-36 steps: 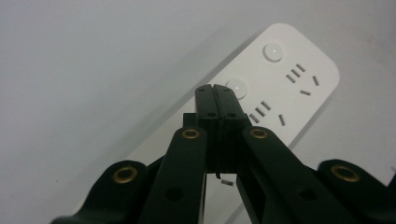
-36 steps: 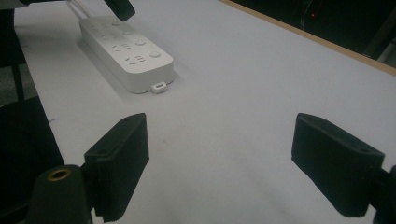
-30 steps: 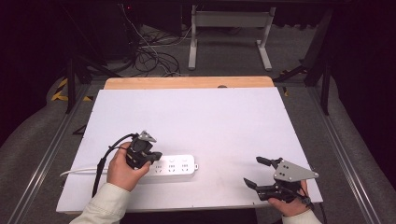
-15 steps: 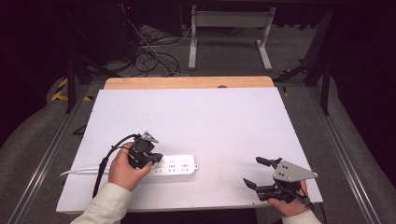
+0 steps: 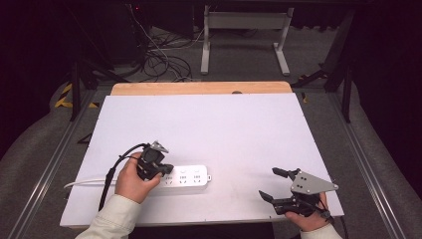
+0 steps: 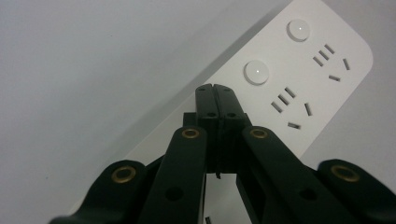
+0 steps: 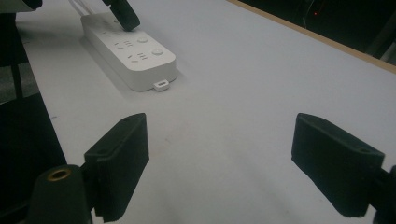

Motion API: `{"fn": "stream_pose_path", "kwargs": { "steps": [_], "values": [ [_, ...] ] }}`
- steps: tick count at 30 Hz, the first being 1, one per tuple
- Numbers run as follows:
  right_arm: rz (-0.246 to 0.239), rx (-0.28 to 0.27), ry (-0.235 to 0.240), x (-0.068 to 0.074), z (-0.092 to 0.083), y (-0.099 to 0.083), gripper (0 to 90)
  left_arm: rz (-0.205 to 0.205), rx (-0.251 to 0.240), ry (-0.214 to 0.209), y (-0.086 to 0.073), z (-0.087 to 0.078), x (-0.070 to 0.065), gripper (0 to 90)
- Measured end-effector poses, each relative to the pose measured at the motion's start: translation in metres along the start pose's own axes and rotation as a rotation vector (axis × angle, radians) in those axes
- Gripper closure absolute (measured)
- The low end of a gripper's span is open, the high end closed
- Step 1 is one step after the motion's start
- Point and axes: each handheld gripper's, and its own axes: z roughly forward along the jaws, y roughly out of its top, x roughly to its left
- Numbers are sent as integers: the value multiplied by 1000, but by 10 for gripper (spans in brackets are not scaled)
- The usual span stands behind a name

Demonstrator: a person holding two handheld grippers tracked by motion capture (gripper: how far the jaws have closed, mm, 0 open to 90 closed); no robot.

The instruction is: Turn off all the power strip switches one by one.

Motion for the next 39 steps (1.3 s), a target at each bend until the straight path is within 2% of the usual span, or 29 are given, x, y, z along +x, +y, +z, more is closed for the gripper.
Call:
{"fn": "stream_pose_path", "kwargs": {
  "steps": [19, 23, 28, 29, 30, 31, 32, 34, 39],
  "values": [
    [0, -2, 4, 1, 0, 1, 195, 9, 1, 9, 0, 0, -1, 900],
    [1, -3, 4, 1, 0, 1, 195, 5, -11, -16, -2, 2, 2, 900],
    [2, -6, 3, 2, 0, 1, 195, 6, -17, -12, -2, 2, 2, 900],
    [2, -6, 2, 2, 0, 1, 195, 39, -38, 94, 0, -1, -6, 900],
    [1, -6, 3, 2, -1, 1, 195, 46, -34, 110, 2, -5, -8, 900],
    [-2, -6, 3, 1, -1, 1, 195, 30, -58, 46, 4, -12, -5, 900],
    [-1, -8, 0, 1, -1, 1, 195, 10, -85, 9, 4, -19, -4, 900],
    [0, -7, -3, 0, -2, 1, 195, 16, -96, 35, 5, -26, -6, 900],
    [1, -6, -1, 0, 0, 1, 195, 35, -117, 28, 7, -30, -13, 900]
  ]
}}
